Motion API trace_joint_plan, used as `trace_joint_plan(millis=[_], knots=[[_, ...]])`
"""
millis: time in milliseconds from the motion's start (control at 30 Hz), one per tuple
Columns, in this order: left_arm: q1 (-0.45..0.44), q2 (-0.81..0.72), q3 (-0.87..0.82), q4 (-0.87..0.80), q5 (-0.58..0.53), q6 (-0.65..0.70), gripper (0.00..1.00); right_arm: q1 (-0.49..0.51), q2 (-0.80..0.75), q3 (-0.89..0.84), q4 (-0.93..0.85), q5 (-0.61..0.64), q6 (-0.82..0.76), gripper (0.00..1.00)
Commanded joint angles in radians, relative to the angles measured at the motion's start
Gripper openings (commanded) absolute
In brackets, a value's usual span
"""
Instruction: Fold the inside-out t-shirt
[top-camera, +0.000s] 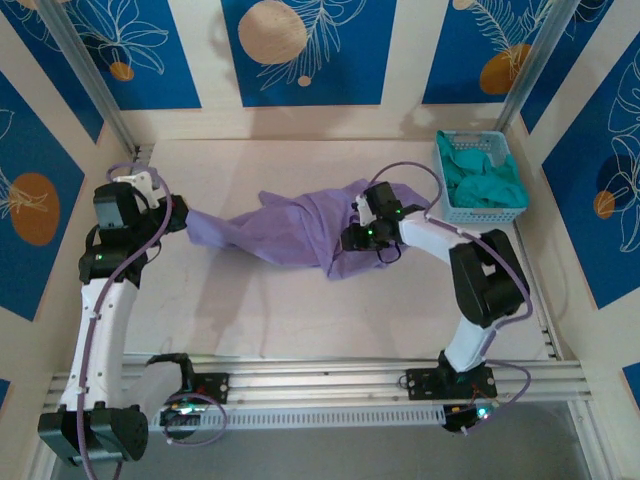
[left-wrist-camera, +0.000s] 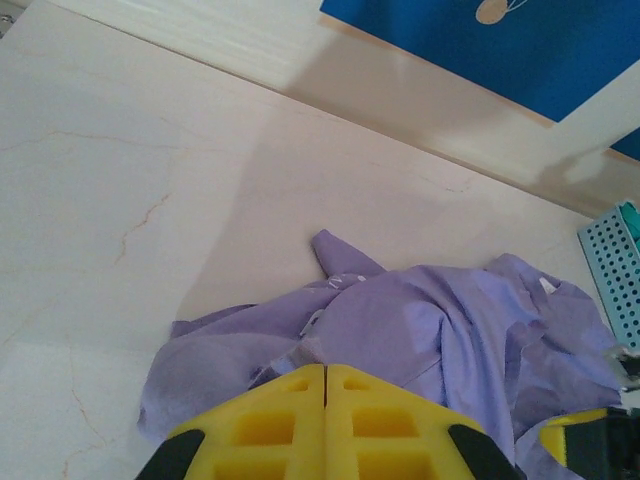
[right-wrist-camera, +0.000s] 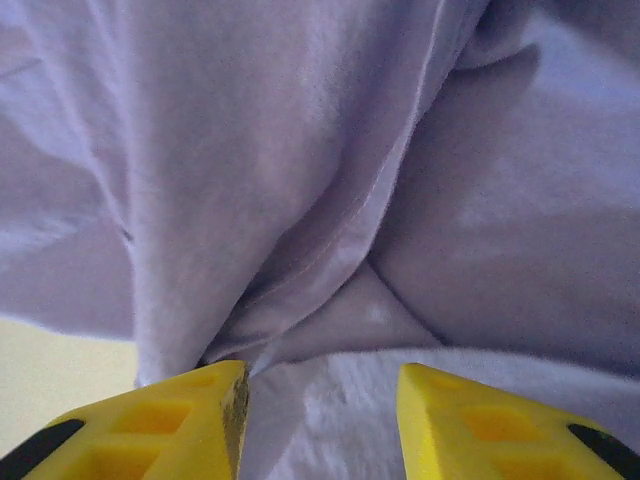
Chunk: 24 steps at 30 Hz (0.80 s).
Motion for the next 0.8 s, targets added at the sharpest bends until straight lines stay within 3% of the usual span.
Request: trace_joint_plan(millis=[0, 167, 300, 500, 767], knots=[[0.011, -0.005, -0.016, 0.036, 0.032, 0.015, 0.00, 0.002, 0.043, 0.057, 0.030, -0.041, 0.012, 0.43], [0.011, -0.003, -0.019, 0.037, 0.035, 0.017, 0.00, -0.011, 0.118, 0.097, 0.043, -0.055, 0.014, 0.37], [0.010, -0.004, -0.022, 0.040, 0.035, 0.019, 0.00, -0.022, 0.152, 0.117, 0.058, -0.095, 0.023, 0.28], [0.012, -0.005, -0.016, 0.036, 0.027, 0.022, 0.00, -0.064, 0.091, 0.099, 0.043, -0.104, 0.014, 0.00], [0.014, -0.008, 0.018, 0.024, 0.018, 0.011, 0.00, -0.176, -0.116, 0.036, 0.014, -0.128, 0.001, 0.00]])
